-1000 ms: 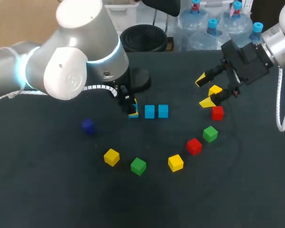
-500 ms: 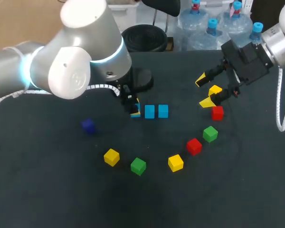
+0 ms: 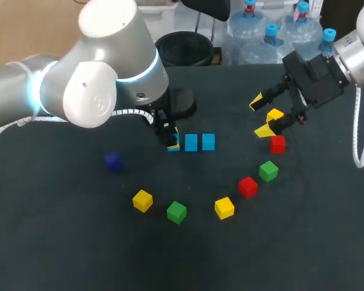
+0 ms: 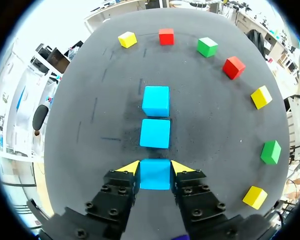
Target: Place the blue cubes, place green cubes on the blue cubes, place the yellow cubes on the green cubes, then place the red cubes on the yellow cubes, and place purple cube on the red cubes.
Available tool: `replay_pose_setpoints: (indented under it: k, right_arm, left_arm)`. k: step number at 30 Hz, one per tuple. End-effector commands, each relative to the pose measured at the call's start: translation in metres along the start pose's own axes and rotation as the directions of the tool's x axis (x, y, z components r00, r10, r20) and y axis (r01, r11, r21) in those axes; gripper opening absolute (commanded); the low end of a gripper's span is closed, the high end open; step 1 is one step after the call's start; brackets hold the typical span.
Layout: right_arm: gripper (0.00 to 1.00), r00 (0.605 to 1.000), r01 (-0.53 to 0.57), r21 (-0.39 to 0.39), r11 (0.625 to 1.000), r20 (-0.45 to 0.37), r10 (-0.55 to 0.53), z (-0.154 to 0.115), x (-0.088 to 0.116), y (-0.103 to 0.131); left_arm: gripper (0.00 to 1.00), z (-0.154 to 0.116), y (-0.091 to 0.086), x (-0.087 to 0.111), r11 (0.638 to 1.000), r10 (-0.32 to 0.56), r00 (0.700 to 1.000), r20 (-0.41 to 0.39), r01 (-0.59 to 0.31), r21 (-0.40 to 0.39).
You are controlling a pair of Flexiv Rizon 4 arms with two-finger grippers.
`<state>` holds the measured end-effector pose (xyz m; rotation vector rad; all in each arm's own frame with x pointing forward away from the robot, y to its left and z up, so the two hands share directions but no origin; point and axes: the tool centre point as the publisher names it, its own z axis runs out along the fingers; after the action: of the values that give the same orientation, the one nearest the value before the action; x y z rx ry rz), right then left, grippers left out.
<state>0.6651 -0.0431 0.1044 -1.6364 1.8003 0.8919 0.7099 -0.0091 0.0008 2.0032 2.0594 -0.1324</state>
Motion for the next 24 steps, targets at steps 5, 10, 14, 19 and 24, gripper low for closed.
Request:
replay_pose_setpoints:
  k: [5, 10, 14, 19, 24]
  right_arm:
    - [1.0, 1.0, 0.001, -0.001, 1.0, 0.002, -0.001, 0.0008, 0.0002, -0.0009]
    - [1.0, 1.0, 0.001, -0.001, 1.0, 0.002, -0.001, 0.0008, 0.0002, -0.0009]
    - [1.0, 1.0, 0.001, -0.001, 1.0, 0.002, -0.001, 0.0008, 0.0002, -0.0009]
    - [1.0, 1.0, 0.001, -0.001, 1.0, 0.002, -0.001, 0.0008, 0.0002, -0.0009]
    - [1.0, 1.0, 0.001, -0.001, 1.0, 0.002, -0.001, 0.0008, 0.0002, -0.0009]
  left_arm:
    - [0.0, 0.0017, 0.002, 0.0011, 1.0, 0.002, 1.0, 0.0, -0.002, 0.006]
    - [0.0, 0.0026, 0.0018, 0.0001, 1.0, 0.005, 1.0, 0.0, -0.005, 0.008]
    - [0.0, 0.0043, 0.0022, -0.0017, 1.0, 0.01, 1.0, 0.0, -0.01, 0.011]
    - [0.0, 0.0053, 0.0023, -0.0037, 1.0, 0.015, 1.0, -0.001, -0.015, 0.013]
    - [0.0, 0.0057, 0.0036, -0.0039, 1.0, 0.02, 1.0, -0.003, -0.02, 0.013]
